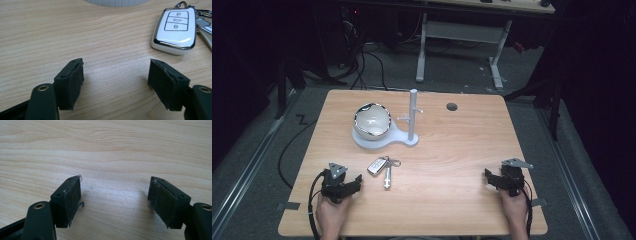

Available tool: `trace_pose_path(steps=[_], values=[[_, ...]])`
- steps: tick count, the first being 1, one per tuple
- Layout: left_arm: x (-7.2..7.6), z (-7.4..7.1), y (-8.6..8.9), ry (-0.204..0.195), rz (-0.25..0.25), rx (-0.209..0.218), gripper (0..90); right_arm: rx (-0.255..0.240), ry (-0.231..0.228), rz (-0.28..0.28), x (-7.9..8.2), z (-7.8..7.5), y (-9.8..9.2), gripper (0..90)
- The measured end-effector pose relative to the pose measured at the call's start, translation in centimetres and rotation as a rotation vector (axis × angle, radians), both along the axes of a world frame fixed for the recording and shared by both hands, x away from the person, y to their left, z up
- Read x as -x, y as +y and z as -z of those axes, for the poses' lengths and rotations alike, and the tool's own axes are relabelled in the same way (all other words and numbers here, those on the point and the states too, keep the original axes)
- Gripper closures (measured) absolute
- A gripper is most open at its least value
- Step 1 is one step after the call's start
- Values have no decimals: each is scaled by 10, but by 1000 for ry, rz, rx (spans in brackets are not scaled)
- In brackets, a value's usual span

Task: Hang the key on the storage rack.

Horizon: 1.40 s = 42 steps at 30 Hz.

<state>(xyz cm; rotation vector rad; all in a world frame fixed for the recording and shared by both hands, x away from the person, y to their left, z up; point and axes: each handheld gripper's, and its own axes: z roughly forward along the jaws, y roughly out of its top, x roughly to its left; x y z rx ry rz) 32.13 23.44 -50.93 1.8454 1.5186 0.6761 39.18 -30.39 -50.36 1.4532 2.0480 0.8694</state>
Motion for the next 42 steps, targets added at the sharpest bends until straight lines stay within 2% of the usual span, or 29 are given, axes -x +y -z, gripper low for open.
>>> trace_pose_path(steps=[11, 19, 23, 25, 27, 33, 39, 42], values=[[0, 0, 0, 1, 2, 1, 284, 0, 0, 0, 0, 0, 0, 269], [-2, 0, -2, 8, 23, -2, 232, 0, 0, 1, 0, 0, 0, 269], [-3, -1, -2, 16, 25, -4, 237, 0, 0, 1, 0, 0, 0, 270], [-3, -2, -4, 17, 31, 8, 259, -1, 0, 1, 0, 0, 0, 269], [-4, -3, -7, 6, 32, 5, 276, -1, 0, 1, 0, 0, 0, 269], [-4, -13, -13, -27, 61, 59, 267, 0, -1, 0, 0, 0, 0, 269], [-9, -23, -29, -41, 127, 91, 221, 0, 0, 0, 0, 0, 0, 269], [-12, -26, -37, -38, 135, 103, 211, 0, 0, 0, 0, 0, 0, 269]])
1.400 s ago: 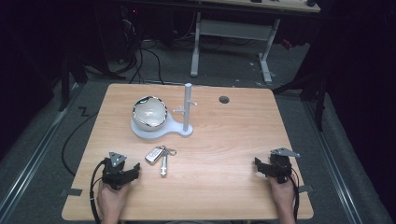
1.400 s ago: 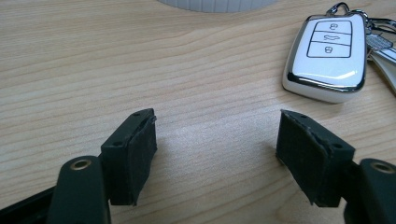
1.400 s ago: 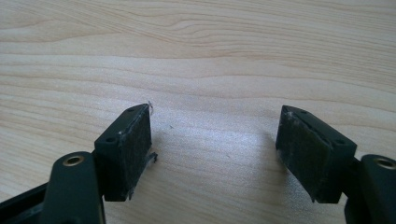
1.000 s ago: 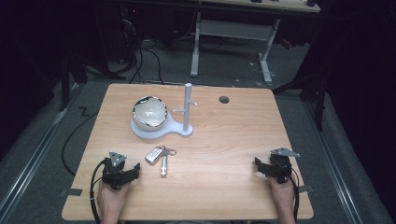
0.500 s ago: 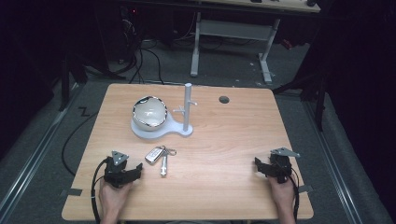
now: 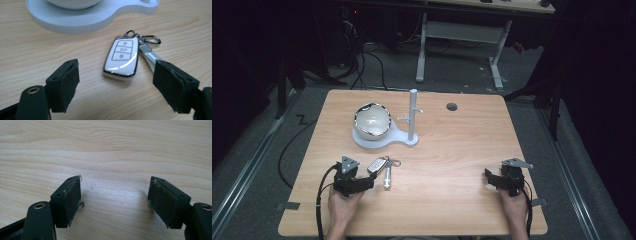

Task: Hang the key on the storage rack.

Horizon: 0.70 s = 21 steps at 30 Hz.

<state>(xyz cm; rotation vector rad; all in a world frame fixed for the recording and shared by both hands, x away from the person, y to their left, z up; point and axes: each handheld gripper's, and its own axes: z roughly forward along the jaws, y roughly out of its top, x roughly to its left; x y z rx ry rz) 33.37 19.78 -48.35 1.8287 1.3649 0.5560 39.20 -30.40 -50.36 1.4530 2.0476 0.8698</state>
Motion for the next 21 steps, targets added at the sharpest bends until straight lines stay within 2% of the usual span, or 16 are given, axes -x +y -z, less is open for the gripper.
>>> trace_pose_path(steps=[3, 12, 15, 19, 21], values=[[-6, 0, -7, 11, 15, 12, 197, 0, 0, 0, 0, 0, 0, 269], [-24, 2, -29, 54, 42, 2, 170, -1, 1, 1, 0, 0, 0, 269], [-29, 5, -35, 70, 36, -42, 159, 0, 0, 0, 0, 0, 0, 269], [-33, 8, -40, 76, 27, -59, 154, 0, 0, -1, 0, 0, 0, 269], [-36, 9, -42, 84, 23, -81, 153, 0, 0, -1, 0, 0, 0, 269]])
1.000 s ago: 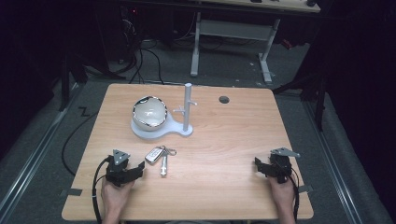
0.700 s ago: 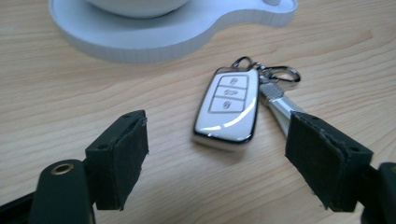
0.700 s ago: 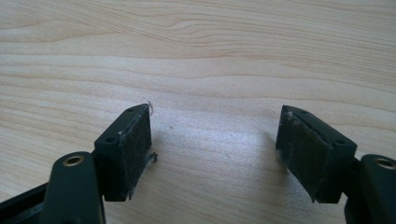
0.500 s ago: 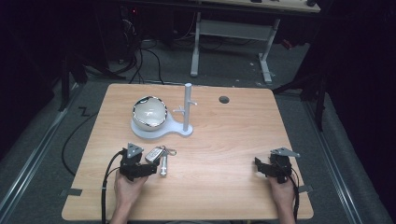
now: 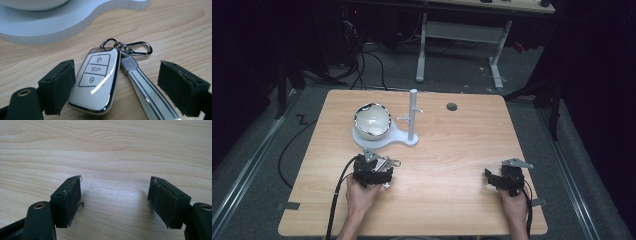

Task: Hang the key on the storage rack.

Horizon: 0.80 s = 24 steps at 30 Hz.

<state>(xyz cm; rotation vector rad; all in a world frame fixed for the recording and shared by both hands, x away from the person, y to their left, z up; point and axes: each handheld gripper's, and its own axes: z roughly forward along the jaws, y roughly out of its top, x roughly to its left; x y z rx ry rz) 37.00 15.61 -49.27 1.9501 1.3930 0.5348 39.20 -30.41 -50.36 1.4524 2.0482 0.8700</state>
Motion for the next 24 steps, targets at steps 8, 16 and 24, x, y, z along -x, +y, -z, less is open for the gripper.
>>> trace_pose_path(steps=[8, 16, 24], values=[[-5, 6, -3, 37, 0, -38, 156, 0, -1, 0, 0, 0, 0, 269], [-4, 5, -3, 22, 11, -60, 427, 0, 0, 1, 0, 0, 0, 269], [-4, 4, 1, 16, 26, -55, 596, 0, 0, 0, 0, 0, 0, 269]])
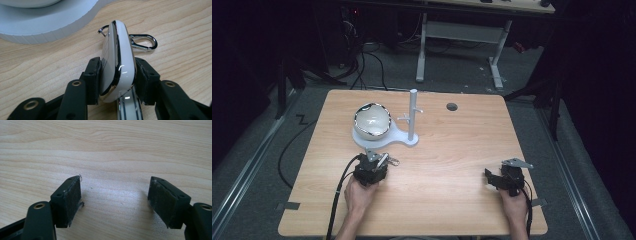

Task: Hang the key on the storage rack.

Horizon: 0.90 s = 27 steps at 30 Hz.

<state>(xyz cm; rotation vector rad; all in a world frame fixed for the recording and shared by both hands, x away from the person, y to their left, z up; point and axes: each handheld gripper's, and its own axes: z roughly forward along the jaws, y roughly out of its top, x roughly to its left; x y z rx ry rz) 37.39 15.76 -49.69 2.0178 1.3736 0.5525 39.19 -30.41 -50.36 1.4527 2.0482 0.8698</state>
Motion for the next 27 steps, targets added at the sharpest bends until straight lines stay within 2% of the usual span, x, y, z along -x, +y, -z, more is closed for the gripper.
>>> trace_pose_path(steps=[16, 19, 25, 27], values=[[5, -5, 5, -34, 19, 59, 644, 0, 0, 0, 0, 0, 0, 269], [8, -11, 8, -53, 23, 89, 646, 0, 0, 0, 0, 0, 0, 269], [13, -20, 11, -75, 24, 109, 647, 0, 0, 0, 0, 0, 0, 269], [14, -23, 13, -84, 26, 135, 647, 0, 0, 0, 0, 0, 0, 269]])
